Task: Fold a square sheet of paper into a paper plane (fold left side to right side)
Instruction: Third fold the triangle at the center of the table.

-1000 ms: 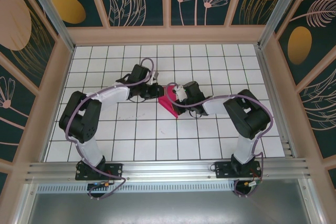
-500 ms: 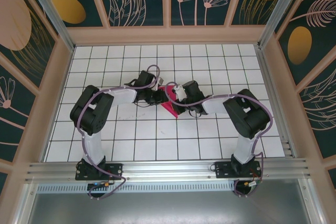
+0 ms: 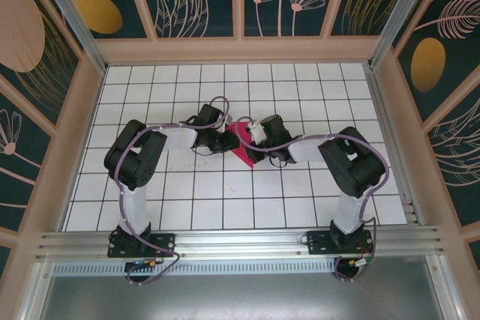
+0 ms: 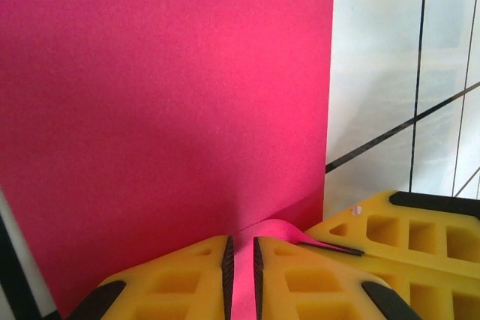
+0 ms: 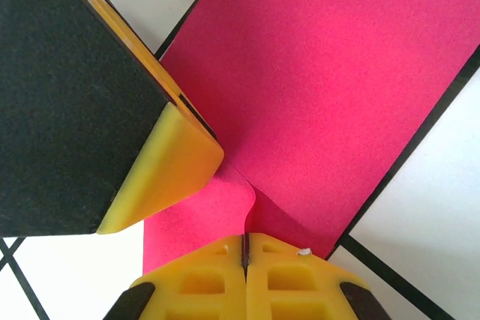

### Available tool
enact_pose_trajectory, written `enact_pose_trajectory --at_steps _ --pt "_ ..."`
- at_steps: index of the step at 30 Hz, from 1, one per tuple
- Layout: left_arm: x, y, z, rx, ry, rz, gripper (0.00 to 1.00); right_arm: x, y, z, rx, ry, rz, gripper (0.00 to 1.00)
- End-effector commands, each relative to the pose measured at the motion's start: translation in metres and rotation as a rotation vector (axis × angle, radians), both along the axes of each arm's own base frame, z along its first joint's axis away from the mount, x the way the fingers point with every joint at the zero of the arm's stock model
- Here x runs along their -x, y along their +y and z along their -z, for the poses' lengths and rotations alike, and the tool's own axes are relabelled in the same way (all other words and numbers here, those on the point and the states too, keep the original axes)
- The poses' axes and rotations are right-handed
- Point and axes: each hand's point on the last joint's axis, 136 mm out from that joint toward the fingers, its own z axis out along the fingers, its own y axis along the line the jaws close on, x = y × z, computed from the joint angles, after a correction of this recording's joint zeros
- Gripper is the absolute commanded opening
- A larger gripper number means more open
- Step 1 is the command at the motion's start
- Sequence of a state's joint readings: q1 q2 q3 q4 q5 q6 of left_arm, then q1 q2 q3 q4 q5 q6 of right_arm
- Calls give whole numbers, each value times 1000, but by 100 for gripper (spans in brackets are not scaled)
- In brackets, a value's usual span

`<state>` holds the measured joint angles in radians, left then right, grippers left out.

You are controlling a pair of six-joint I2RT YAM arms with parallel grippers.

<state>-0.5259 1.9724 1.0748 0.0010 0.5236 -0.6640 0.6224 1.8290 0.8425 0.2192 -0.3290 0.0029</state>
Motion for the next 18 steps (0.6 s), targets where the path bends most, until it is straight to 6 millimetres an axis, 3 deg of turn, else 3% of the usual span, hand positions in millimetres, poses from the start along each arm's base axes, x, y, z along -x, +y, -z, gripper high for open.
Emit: enact_pose_trajectory --at_steps 1,4,10,13,18 --pt "9 8 22 -52 30 -10 19 18 -11 28 76 109 -6 0" --pt "13 10 31 -71 42 -11 19 9 -3 8 35 82 0 3" --pt "18 15 40 -95 55 -13 18 -13 -5 -52 -66 -5 62 32" --pt "19 14 41 -99 54 -13 18 -7 -7 -69 -103 -4 61 39" --pt "17 12 38 -100 45 -11 18 28 4 -69 -204 136 -1 38"
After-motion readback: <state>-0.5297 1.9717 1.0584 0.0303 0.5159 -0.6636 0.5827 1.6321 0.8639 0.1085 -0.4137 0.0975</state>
